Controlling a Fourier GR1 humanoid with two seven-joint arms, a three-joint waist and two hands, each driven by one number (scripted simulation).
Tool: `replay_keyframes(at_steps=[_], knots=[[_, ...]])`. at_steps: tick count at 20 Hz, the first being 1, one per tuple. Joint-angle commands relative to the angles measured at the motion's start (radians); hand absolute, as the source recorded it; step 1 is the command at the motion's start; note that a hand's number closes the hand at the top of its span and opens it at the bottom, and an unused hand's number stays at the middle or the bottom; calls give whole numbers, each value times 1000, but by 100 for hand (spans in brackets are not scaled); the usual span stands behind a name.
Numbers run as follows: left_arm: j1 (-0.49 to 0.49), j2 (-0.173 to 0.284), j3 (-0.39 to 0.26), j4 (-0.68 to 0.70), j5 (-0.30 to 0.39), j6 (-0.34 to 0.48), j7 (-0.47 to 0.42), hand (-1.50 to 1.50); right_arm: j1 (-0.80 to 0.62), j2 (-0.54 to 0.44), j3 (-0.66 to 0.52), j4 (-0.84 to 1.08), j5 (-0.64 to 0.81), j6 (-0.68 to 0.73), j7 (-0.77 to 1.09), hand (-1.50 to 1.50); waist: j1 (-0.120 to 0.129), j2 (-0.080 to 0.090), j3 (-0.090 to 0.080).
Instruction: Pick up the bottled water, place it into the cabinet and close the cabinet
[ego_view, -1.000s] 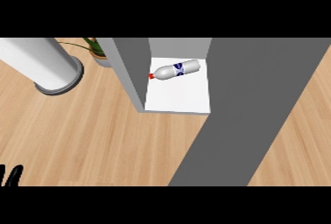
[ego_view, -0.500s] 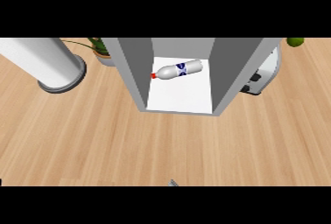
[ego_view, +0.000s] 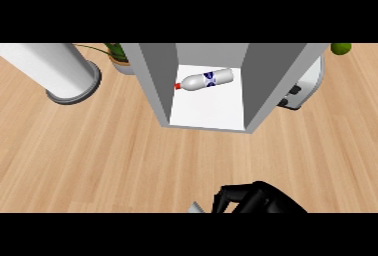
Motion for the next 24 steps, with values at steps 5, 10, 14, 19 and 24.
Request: replay_keyframes(at_steps=[5, 10, 14, 19, 24], knots=[[93, -14, 95, 1, 103, -117, -24, -150, -415, 88, -156, 273, -219, -215, 36, 150, -10, -7, 0], [169, -6, 212, 9, 189, -223, -20, -150, -612, 89, -288, 479, -287, -151, 41, 150, -24, -10, 1], [213, -25, 258, -37, 211, -234, -1, -150, -779, 48, -393, 646, -317, -81, 49, 150, -21, -9, 1], [199, -62, 325, 53, 228, -331, -4, -150, -803, 66, -382, 802, -303, 19, -49, 150, -39, -9, 1], [210, -42, 334, 41, 279, -359, 39, -150, -885, 89, -384, 883, -268, 13, -66, 150, -31, -6, 0]])
